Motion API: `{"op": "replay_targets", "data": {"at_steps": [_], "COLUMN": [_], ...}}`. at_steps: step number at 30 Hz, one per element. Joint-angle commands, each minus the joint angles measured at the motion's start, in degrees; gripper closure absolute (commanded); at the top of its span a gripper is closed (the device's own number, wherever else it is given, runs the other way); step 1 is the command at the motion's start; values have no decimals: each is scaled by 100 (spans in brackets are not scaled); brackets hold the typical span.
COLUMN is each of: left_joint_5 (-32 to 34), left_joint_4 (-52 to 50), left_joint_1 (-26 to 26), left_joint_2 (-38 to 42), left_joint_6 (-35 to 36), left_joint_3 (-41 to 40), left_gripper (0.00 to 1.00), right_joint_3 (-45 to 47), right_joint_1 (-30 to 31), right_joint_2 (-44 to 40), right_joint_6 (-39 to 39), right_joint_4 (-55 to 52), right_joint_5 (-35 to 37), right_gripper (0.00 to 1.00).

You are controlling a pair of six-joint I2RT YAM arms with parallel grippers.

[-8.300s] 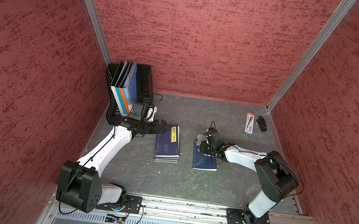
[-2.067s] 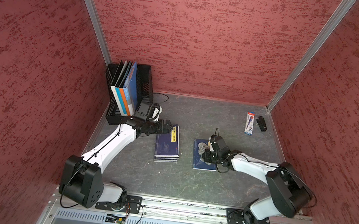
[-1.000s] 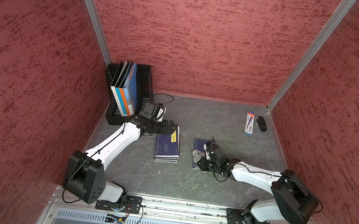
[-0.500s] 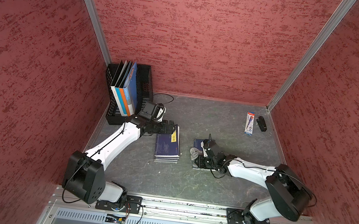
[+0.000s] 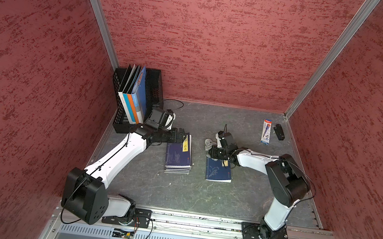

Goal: Wipe the cover of the book
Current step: Wipe the dirt from the cover of the book.

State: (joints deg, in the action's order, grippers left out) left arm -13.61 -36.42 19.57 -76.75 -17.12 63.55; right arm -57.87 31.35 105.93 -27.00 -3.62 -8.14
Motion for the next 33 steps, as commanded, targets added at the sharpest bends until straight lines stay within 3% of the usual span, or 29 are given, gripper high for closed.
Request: {"op": "replay_targets", "data": {"at_steps": [1,10,19,24,30,33], "left_joint_5": [22,16,16,-29,-58,-63], "left_joint_4": [-55,-27,11,49,66,57], "left_joint_1": [-21,-16,-19,-14,-7,-5], "left_joint_2": [116,128,-80,-225,-262,-193], "left_joint_6": [38,55,119,130,114,117], "left_joint_3": [-86,-132,33,79,86,42], "left_gripper": [0,0,0,0,0,0], "right_joint_3": [-134,806,2435,2816,2489,2298], "right_joint_1": [-42,12,730,837,783,542], "right_joint_2": [260,-628,-1885,-2462,-2297,-1821], "right_joint_6": [289,2,-954,-1253,-1106,-919], "right_joint_4": [-576,-570,-928,-1108,-1221,-988], "right_joint_5": [85,-64,40,111,574,605], "right_gripper": [78,78,78,77,77,77]}}
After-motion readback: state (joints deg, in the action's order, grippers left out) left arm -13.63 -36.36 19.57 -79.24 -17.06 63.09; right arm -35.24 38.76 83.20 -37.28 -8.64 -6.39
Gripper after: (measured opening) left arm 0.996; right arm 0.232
